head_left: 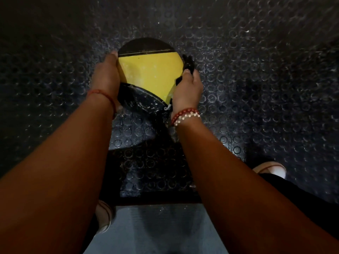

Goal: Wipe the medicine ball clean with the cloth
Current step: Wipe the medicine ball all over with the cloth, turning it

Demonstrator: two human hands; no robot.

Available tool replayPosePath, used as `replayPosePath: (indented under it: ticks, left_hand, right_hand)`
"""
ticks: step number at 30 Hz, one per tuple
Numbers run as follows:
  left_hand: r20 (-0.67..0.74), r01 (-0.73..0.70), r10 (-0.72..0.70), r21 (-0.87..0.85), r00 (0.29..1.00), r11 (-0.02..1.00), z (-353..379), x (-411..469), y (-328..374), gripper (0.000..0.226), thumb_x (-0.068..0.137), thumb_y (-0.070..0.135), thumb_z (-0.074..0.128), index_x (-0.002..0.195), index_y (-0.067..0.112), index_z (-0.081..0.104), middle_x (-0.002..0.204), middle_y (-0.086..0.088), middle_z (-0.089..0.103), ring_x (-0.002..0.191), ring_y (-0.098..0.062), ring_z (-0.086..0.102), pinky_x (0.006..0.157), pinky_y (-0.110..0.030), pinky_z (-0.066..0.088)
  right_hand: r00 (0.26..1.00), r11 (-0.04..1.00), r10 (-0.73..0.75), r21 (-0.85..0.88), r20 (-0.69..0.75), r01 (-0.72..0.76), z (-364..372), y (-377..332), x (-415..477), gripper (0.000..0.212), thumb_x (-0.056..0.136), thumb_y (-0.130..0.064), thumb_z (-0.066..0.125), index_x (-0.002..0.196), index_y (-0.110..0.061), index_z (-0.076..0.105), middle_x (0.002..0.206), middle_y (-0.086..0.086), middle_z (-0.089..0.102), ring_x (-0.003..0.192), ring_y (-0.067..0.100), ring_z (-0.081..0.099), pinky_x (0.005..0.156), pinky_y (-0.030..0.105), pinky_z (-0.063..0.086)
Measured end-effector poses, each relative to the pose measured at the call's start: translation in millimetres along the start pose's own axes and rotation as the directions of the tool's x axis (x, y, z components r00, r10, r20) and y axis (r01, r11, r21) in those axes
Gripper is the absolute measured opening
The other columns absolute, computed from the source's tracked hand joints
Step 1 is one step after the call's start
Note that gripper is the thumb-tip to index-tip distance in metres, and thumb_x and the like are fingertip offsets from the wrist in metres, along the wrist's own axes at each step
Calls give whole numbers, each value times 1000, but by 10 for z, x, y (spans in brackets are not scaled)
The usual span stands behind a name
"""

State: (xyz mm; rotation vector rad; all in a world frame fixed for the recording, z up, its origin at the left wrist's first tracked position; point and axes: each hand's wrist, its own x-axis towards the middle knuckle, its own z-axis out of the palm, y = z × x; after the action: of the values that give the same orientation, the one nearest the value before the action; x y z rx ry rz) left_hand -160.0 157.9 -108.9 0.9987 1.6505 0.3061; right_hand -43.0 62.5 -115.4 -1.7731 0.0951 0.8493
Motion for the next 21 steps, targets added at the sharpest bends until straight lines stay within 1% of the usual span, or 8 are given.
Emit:
replayPosePath:
  ticks: [3,6,10,12,14,16,18,21]
  left_hand:
    - [-99,-97,102,55,990,994,9,57,-59,61,83,71,47,120,25,62,121,3,62,111,-19,57,97,-34,42]
    - [-192,-144,147,27,970,989,48,24,-157,29,93,60,50,90,32,54,96,15,54,95,-7,54,86,-29,42]
    - [-237,-174,158,-48,959,984,142,-18,-263,34,88,64,53,87,30,48,97,10,56,97,-11,57,95,-36,49]
    - [-239,-185,168,-53,957,981,205,-36,-288,35,93,61,49,101,27,51,99,8,54,92,-8,53,83,-23,46]
    - [-209,-245,247,33,946,969,268,-87,-257,50,97,60,40,121,20,56,117,2,57,106,-12,55,81,-19,43]
    - [-204,-259,268,67,942,963,281,-78,-201,70,85,71,36,128,22,62,131,-5,57,116,-20,56,97,-32,45]
    - [-210,-192,193,26,958,981,287,-84,-109,76,72,79,37,123,31,66,131,-4,57,113,-20,58,101,-44,46]
    - [-189,-191,197,46,962,980,274,-68,-58,80,66,82,35,117,31,70,126,-6,61,111,-21,59,102,-47,46]
  right_hand:
    - [998,998,54,-29,35,-53,-28,-34,60,37,100,-24,40,133,-14,51,135,3,51,109,13,50,93,27,39]
    - [992,996,88,-43,86,-84,-46,-79,124,39,98,-24,42,135,-13,48,132,3,54,115,18,52,104,36,40]
    - [979,990,137,-50,152,-131,-98,-238,220,35,99,-19,43,131,-9,51,85,-7,51,74,5,49,70,24,45]
    - [979,991,133,-17,156,-132,-125,-217,232,36,99,-18,43,132,-7,50,93,-5,56,84,8,54,80,24,45]
    - [988,993,109,26,113,-113,-132,-109,189,38,100,-20,41,136,-8,47,117,-1,56,108,14,52,93,24,36]
    - [998,997,58,50,21,-59,-110,10,74,40,101,-24,39,138,-11,44,128,-2,49,117,12,46,96,24,32]
    - [996,998,-64,6,-58,64,-46,126,-105,43,101,-28,38,141,-13,42,142,2,41,123,9,41,106,26,31]
    - [952,949,-300,-121,-60,291,55,215,-343,45,99,-26,41,142,-14,40,151,6,29,133,17,35,108,31,33]
